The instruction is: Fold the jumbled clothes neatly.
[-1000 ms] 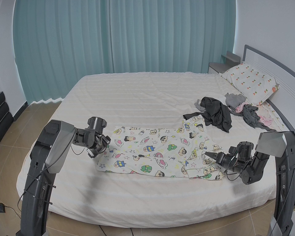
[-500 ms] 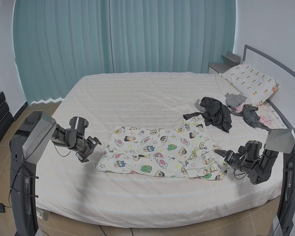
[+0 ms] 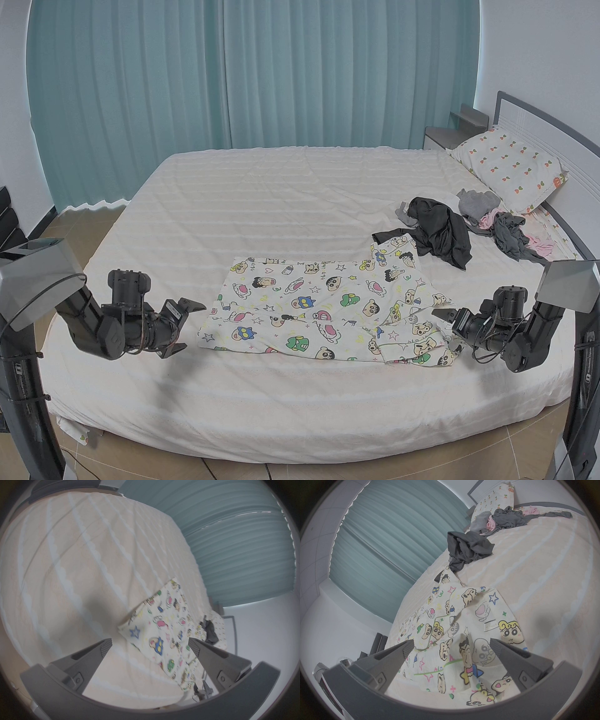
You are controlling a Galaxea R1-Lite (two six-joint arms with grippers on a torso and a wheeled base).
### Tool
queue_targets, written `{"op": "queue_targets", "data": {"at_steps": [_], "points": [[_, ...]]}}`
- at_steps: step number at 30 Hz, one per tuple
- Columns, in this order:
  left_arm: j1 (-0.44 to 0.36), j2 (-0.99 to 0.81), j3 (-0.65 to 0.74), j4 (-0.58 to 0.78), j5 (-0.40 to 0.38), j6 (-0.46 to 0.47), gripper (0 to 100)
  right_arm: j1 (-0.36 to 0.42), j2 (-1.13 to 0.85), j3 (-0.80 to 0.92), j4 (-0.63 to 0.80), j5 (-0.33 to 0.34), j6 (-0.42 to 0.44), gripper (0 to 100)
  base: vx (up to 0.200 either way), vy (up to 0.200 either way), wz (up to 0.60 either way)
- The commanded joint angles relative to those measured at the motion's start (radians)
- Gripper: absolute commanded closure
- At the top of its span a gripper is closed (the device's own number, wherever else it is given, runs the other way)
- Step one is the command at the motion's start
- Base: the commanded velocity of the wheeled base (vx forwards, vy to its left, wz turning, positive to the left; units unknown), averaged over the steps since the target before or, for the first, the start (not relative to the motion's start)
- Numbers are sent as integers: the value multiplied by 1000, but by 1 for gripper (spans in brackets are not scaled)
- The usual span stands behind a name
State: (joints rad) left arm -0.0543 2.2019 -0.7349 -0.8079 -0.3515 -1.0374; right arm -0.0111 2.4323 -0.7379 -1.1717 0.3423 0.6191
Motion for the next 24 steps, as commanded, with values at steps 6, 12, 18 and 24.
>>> {"op": "queue_targets", "data": {"at_steps": [6, 12, 18, 24], "points": [[-10, -125, 333, -310, -124, -39, 0, 31, 125, -196, 165, 47, -142, 0, 0, 0, 0], [-10, -122, 335, -312, -124, -38, 0, 22, 113, -192, 198, 127, -187, 0, 0, 0, 0], [-12, -122, 333, -310, -123, -38, 0, 19, 108, -160, 193, 149, -246, 100, 0, 0, 0], [-12, -120, 331, -310, -123, -38, 0, 5, 91, -133, 172, 207, -257, 100, 0, 0, 0]]}}
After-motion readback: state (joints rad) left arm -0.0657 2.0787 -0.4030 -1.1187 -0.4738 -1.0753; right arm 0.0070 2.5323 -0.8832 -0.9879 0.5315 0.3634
